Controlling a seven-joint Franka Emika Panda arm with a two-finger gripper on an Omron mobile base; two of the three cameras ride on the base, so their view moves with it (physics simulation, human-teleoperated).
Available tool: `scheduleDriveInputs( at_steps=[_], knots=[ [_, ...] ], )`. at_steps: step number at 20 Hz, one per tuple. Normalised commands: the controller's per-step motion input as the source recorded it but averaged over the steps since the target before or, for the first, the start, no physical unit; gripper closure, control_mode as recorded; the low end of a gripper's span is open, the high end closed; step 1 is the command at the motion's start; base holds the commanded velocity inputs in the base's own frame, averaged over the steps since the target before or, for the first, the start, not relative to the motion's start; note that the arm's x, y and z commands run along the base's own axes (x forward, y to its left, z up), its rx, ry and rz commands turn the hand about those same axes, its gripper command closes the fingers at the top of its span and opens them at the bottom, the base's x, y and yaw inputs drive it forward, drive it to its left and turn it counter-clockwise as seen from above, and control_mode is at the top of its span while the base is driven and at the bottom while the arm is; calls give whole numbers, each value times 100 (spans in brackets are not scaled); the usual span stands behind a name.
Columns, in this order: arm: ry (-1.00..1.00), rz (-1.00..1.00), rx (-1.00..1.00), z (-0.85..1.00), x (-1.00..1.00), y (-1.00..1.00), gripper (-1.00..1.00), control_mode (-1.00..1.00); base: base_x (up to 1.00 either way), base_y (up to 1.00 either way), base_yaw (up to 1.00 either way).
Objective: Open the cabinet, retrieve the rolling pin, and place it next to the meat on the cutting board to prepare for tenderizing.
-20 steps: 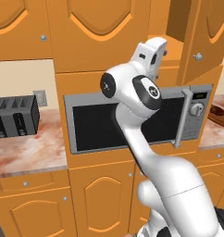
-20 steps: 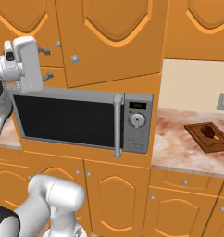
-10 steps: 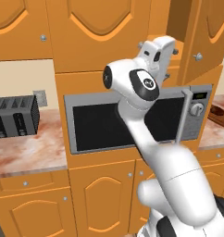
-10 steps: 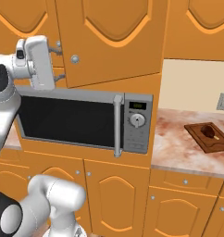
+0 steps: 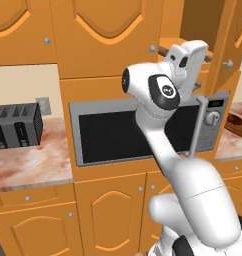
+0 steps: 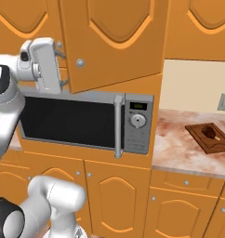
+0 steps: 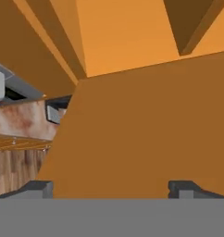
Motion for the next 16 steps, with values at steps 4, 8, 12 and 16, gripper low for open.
scheduleDriveInputs(
  at_steps=[4, 8, 12, 16],
  knots=[
    [-1, -12, 2, 0, -97, -57, -100, -100, 0, 0, 0],
    [0, -4, 9, 0, -43, -89, -100, -100, 0, 0, 0],
    [0, 0, 14, -3, -19, -100, -100, -100, 0, 0, 0],
    [0, 0, 14, -6, -18, -100, -100, -100, 0, 0, 0]
  ],
)
